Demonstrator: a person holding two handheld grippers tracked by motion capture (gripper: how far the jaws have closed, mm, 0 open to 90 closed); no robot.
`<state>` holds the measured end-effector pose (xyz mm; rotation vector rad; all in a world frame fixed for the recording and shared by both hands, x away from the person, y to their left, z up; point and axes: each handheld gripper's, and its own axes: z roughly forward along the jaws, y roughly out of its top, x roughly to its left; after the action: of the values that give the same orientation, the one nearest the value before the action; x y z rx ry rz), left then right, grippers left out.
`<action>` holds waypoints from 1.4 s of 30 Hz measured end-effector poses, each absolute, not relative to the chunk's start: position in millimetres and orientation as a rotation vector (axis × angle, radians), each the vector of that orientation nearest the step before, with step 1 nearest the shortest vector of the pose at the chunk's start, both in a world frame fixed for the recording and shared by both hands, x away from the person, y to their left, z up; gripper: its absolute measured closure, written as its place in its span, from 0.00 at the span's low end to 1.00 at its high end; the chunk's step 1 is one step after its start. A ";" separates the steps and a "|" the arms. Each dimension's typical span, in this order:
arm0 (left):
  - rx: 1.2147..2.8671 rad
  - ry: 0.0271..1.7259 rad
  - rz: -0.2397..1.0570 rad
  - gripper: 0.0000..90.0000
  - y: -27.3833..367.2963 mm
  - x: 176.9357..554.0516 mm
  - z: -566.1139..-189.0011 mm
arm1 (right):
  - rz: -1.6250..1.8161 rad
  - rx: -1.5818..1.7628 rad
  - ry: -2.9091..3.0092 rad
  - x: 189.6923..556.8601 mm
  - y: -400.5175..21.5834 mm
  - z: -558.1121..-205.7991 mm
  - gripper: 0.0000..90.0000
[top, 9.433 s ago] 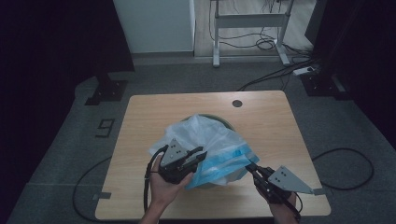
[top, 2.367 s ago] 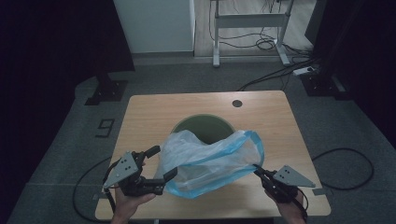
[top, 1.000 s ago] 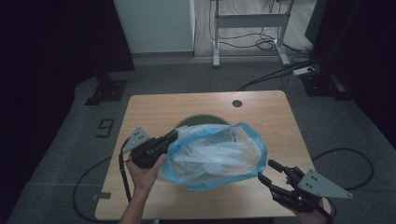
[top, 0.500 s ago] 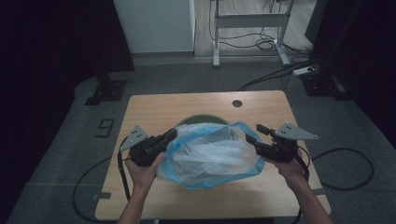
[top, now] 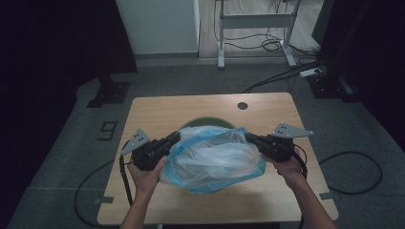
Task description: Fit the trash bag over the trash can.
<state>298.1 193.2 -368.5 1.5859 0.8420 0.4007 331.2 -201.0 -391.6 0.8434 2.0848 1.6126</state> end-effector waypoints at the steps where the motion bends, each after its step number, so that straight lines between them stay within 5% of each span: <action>1: 1.588 0.848 0.404 0.96 194.1 299.1 -368.2 | 1.604 0.838 2.077 330.8 -201.0 -390.8 0.99; 23: 1.629 1.024 0.277 0.95 228.1 384.0 -385.3 | 1.438 1.004 1.986 399.4 -173.7 -388.4 0.99; 42: 1.683 1.165 0.180 0.97 229.0 396.8 -435.0 | 1.317 1.213 2.114 424.8 -160.0 -440.3 0.99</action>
<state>396.8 229.0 -435.0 1.6829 1.1651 0.1797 424.8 -160.0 -440.3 1.2126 2.1138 1.3174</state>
